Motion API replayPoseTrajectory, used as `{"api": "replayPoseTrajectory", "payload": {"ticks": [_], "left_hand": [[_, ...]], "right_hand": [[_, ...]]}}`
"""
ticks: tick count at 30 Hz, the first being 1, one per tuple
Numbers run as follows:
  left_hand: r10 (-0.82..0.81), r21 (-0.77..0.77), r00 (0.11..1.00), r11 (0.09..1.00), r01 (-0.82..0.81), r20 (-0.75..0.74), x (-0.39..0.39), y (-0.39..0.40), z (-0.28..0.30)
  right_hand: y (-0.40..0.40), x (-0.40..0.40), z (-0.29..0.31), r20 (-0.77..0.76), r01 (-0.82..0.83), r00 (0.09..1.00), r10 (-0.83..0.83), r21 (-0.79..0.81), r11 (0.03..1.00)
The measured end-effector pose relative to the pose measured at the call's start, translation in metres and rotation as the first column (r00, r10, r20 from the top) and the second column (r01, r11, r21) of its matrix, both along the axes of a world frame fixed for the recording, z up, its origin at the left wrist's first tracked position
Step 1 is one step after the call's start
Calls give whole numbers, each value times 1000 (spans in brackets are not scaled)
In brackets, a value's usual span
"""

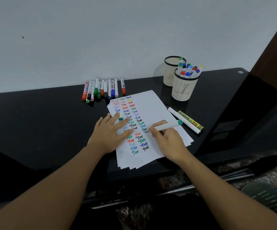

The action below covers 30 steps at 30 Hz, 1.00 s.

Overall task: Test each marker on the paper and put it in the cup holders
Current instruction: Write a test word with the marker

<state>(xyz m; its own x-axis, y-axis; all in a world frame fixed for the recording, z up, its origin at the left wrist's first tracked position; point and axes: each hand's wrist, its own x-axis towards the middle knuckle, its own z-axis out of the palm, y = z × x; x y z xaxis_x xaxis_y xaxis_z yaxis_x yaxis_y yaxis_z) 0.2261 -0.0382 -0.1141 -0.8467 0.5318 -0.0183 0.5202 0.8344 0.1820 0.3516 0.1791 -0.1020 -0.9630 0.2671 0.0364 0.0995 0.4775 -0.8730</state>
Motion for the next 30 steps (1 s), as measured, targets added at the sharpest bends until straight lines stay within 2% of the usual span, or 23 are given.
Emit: {"api": "replayPoseTrajectory", "payload": {"ticks": [20, 30], "left_hand": [[1, 7, 1000, 1000, 0, -15, 0, -1, -2], [-2, 4, 1000, 1000, 2, -13, -1, 0, -2]], "right_hand": [[-1, 1, 2, 9, -9, 1000, 9, 71, 997], [0, 2, 2, -16, 9, 1000, -9, -12, 1000]]}}
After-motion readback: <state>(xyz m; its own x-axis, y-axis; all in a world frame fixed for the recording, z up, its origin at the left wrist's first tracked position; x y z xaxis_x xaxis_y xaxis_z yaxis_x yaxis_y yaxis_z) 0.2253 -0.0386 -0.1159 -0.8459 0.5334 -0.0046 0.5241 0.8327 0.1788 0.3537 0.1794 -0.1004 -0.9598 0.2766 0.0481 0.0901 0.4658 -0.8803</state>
